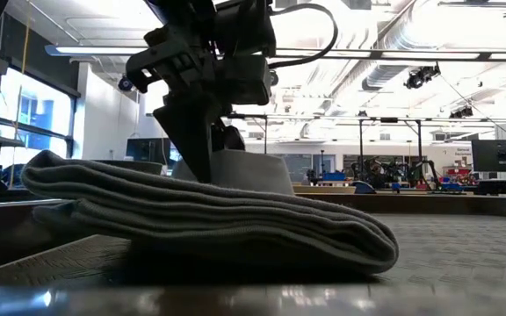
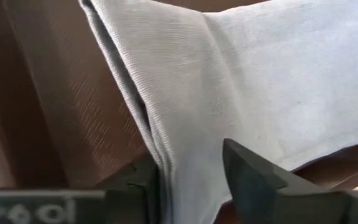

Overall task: Set up tray
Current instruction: Put the gray table napkin on the brown tray

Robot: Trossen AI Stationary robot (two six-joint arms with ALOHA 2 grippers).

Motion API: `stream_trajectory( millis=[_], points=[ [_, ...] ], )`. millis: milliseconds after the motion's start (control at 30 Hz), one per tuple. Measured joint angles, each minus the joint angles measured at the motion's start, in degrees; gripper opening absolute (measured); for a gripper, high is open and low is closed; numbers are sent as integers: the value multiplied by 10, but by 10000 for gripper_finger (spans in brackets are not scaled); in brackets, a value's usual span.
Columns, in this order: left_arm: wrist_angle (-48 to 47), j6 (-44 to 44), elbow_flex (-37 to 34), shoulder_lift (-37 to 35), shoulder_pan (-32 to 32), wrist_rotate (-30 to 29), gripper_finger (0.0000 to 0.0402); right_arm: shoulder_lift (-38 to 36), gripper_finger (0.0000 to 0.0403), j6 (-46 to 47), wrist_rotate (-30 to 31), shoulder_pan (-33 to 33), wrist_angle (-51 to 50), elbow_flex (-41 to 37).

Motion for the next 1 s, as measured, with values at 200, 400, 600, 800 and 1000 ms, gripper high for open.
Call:
stream_trajectory(
  millis=[200, 400, 600, 800, 1000],
  points=[
    [-57, -11, 44, 0, 0, -25, 246, 0, 140, -12, 0, 0, 0, 0],
    [-144, -12, 111, 0, 0, -77, 277, 0, 140, -25, 0, 0, 0, 0],
    [-167, -121, 160, 0, -11, -81, 278, 0, 140, -28, -4, 0, 0, 0],
    [-126, -140, 164, 7, -93, -79, 245, 0, 140, -28, -5, 0, 0, 0],
    [-93, -187, 165, 24, -156, -119, 205, 0, 140, -28, 8, 0, -2, 0]
  ],
)
